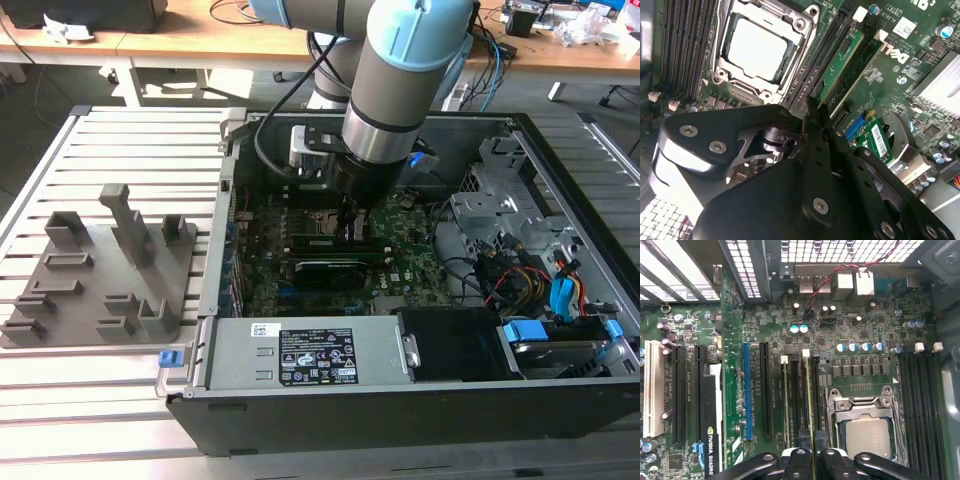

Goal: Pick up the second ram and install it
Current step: 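Insert the second ram into the second slot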

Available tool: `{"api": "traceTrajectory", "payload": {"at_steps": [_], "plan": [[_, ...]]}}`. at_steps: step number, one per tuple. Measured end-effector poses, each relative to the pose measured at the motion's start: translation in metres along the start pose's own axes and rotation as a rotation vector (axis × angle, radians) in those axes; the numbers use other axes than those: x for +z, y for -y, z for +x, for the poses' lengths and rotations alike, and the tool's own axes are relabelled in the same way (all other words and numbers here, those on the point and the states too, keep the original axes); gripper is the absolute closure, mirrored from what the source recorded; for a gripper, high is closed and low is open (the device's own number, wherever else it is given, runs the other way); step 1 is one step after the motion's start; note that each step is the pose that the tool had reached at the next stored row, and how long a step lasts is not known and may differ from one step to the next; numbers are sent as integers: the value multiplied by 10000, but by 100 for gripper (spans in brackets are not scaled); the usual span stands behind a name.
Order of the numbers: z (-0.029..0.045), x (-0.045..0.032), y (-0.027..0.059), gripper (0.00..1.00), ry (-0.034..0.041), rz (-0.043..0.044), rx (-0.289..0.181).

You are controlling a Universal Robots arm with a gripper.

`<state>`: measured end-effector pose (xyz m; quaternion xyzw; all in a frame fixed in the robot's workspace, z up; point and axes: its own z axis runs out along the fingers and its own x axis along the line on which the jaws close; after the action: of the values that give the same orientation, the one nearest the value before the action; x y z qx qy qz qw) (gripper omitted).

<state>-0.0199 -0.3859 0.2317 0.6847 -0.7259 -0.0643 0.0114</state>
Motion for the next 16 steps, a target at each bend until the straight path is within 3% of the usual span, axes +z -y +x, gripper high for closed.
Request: {"api": "traceTrajectory", "payload": {"at_steps": [16], "plan": [[15, 51, 23, 86, -2, -1, -1]]}}
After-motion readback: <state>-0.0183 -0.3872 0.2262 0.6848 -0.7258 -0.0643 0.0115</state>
